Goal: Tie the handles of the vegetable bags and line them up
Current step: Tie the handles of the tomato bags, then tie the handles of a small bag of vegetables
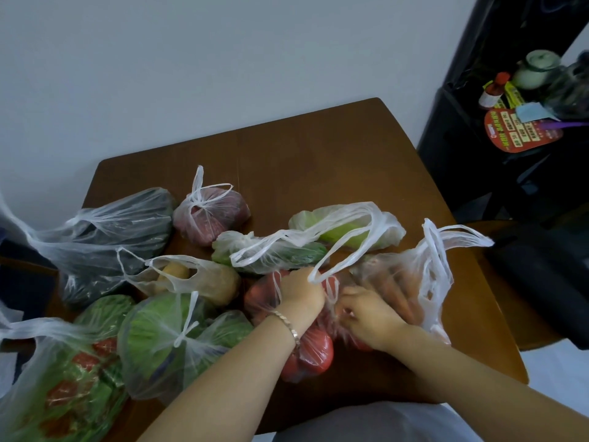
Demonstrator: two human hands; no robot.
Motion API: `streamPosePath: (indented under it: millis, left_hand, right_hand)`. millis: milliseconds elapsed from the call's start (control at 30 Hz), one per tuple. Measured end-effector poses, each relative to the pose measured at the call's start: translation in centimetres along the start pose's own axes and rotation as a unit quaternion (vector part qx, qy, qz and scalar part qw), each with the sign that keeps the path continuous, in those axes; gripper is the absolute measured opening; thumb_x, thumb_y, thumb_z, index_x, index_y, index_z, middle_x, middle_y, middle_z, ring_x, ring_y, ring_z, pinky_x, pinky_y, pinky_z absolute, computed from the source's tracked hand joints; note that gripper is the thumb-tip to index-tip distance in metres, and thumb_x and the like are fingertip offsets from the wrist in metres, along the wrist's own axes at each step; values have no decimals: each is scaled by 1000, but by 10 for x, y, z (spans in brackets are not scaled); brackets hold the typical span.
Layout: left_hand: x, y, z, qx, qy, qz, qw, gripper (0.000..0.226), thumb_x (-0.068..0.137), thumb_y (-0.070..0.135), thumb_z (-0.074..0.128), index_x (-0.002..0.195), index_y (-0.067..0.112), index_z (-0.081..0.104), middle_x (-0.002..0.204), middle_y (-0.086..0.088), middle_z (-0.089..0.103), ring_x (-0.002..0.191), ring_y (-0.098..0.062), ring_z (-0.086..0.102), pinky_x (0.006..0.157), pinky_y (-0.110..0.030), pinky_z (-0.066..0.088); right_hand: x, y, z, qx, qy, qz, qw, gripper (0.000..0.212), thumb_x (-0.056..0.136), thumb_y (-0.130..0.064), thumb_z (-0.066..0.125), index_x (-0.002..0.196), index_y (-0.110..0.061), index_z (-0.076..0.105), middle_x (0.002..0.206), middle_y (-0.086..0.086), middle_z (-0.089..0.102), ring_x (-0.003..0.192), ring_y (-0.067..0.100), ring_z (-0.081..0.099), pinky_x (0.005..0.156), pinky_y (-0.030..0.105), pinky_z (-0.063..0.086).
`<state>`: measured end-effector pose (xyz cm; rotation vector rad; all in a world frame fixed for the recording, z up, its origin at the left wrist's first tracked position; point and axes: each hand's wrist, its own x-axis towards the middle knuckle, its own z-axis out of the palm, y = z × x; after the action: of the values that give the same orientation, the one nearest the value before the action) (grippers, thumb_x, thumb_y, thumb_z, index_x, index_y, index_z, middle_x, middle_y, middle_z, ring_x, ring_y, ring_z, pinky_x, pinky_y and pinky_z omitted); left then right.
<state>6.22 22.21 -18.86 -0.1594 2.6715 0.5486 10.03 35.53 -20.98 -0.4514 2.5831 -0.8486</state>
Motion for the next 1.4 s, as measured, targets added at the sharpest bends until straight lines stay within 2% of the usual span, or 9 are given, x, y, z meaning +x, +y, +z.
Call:
streamPosePath:
  millis: [133, 267, 367, 500, 567, 767, 933, 1000, 1400]
  left_hand:
    - [-6, 12, -21, 83, 42, 160, 983, 26, 94, 12, 39, 113, 10, 57, 118, -9, 57, 114, -27, 51, 100, -37, 38]
    - [-18, 38, -36, 9, 55, 353, 934, 22, 88, 13, 45, 79, 7, 65, 74, 0, 59, 69, -13, 56, 67, -18, 50]
    - [-22, 63, -37, -51, -31, 315, 947, 19, 94, 20, 44, 89, 19, 63, 78, 11, 52, 71, -2, 46, 69, -10, 34]
    - [-13, 92, -25, -153, -122, 238, 951, 27, 92, 19, 50, 118, 19, 57, 113, 4, 62, 96, -6, 55, 84, -20, 43]
    - [-1, 104, -12, -145, -109, 256, 950, 29, 84, 22, 53, 113, 19, 54, 116, 2, 60, 105, -11, 56, 95, -30, 47]
    - [9, 147, 11, -152, -258, 206, 932, 64, 79, 20, 69, 133, 5, 37, 120, -15, 57, 108, -24, 55, 89, -28, 43]
    - [14, 151, 29, -107, -233, 165, 952, 19, 86, 30, 59, 83, 11, 57, 72, 2, 56, 78, -18, 56, 78, -33, 48]
    - [6, 152, 28, -120, -189, 166, 960, 30, 93, 31, 47, 65, 19, 49, 62, 7, 46, 67, -14, 48, 72, -31, 40]
    - [-8, 99, 20, -346, -86, 37, 934, 42, 99, 35, 29, 68, 19, 52, 55, 4, 41, 46, -8, 39, 43, -17, 34]
  right_hand:
    - [-20, -23, -44, 62, 24, 70, 995, 14, 87, -21, 54, 97, -15, 62, 100, -1, 62, 89, 12, 57, 87, 31, 48]
    - [-54, -42, -98, 94, 197, -33, 975, 10, 86, -26, 57, 89, -19, 64, 75, -2, 63, 69, 9, 58, 65, 23, 50]
    - [-67, -34, -118, 43, 386, 20, 921, 20, 78, -41, 58, 90, -25, 54, 78, -15, 50, 70, 1, 50, 61, 7, 38]
    - [-59, 11, -97, -38, 271, 199, 941, 40, 82, -40, 60, 113, -16, 52, 110, 2, 47, 105, 17, 46, 82, 20, 35]
    - [-60, 27, -88, 44, 263, 176, 947, 15, 92, -25, 47, 84, -19, 58, 93, 4, 56, 90, 19, 53, 76, 25, 37]
    - [-77, 42, -113, 425, 336, 219, 812, 51, 98, -29, 32, 52, -14, 48, 51, 1, 47, 51, 17, 46, 57, 27, 40]
    - [-82, 55, -134, 415, 348, 225, 810, 53, 99, -29, 29, 48, -16, 37, 46, 0, 34, 43, 12, 32, 49, 28, 32]
    - [-82, 59, -142, 414, 355, 216, 810, 52, 99, -30, 29, 50, -16, 37, 46, 0, 34, 41, 9, 33, 47, 26, 31]
    - [-49, 91, -148, 422, 345, 175, 820, 44, 97, -31, 35, 56, -17, 40, 53, -2, 40, 50, 10, 40, 54, 23, 39]
